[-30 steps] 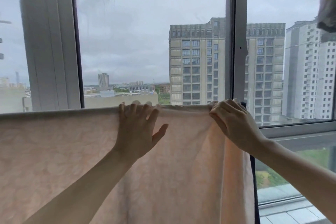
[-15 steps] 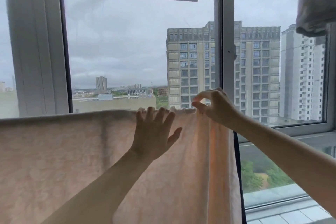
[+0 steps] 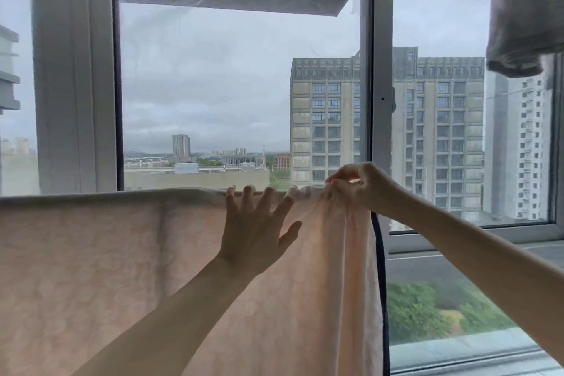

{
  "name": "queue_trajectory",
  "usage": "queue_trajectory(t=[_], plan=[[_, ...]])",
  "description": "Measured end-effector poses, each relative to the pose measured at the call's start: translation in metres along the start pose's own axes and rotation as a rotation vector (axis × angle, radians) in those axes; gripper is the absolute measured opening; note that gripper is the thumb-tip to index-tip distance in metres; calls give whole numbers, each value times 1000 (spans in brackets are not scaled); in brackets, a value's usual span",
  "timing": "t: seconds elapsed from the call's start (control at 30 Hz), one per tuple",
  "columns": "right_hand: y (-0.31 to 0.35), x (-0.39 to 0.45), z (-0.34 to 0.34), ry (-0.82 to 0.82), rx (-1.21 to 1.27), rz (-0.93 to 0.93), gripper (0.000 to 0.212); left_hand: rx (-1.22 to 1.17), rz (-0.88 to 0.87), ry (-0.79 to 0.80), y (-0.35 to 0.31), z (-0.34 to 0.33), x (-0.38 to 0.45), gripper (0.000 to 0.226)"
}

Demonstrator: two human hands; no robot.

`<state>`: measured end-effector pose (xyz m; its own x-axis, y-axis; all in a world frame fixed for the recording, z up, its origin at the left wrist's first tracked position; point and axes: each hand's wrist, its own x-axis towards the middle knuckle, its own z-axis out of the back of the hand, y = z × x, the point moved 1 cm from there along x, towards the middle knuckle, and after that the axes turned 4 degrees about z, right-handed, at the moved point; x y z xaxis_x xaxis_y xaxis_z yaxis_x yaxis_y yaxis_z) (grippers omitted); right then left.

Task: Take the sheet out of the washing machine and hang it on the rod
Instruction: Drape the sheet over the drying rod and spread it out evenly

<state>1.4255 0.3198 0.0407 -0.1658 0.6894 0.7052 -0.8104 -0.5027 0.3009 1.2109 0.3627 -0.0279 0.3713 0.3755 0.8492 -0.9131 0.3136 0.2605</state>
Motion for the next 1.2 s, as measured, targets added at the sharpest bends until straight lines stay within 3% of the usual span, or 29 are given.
queue_trajectory(t=[0.13, 0.23, 0.4, 0.53, 0.57, 0.63, 0.73, 0.83, 0.93, 1.0, 1.2], plan=[[-14, -13, 17, -26, -132, 11, 25, -40, -47, -34, -14, -4, 8, 55], [-18, -21, 14, -58, -147, 28, 20, -55, -77, -61, -28, -4, 15, 55], [-17, -15, 10, -228, -122, 4, 15, -28, -56, -34, -38, -5, 20, 57], [-31, -16, 49, -492, -134, -109, 19, -12, -64, -47, -32, -8, 18, 56], [-38, -19, 58, -479, -186, -135, 20, -15, -61, -49, -31, -8, 18, 56], [-50, -26, 63, -282, -297, -190, 20, -31, -53, -52, -33, -8, 19, 56], [-51, -35, 46, 38, -226, -268, 30, -40, -54, -56, -37, -8, 20, 59], [-44, -34, 26, 236, -275, -305, 47, -40, -56, -58, -39, -8, 21, 59], [-35, -29, 17, 219, -386, -257, 43, -24, -54, -48, -37, -8, 20, 59], [-30, -26, 14, 156, -333, -185, 39, -17, -52, -49, -35, -7, 19, 59], [-27, -13, 18, 164, -365, -98, 8, -15, -63, -33, -32, -4, 18, 59]])
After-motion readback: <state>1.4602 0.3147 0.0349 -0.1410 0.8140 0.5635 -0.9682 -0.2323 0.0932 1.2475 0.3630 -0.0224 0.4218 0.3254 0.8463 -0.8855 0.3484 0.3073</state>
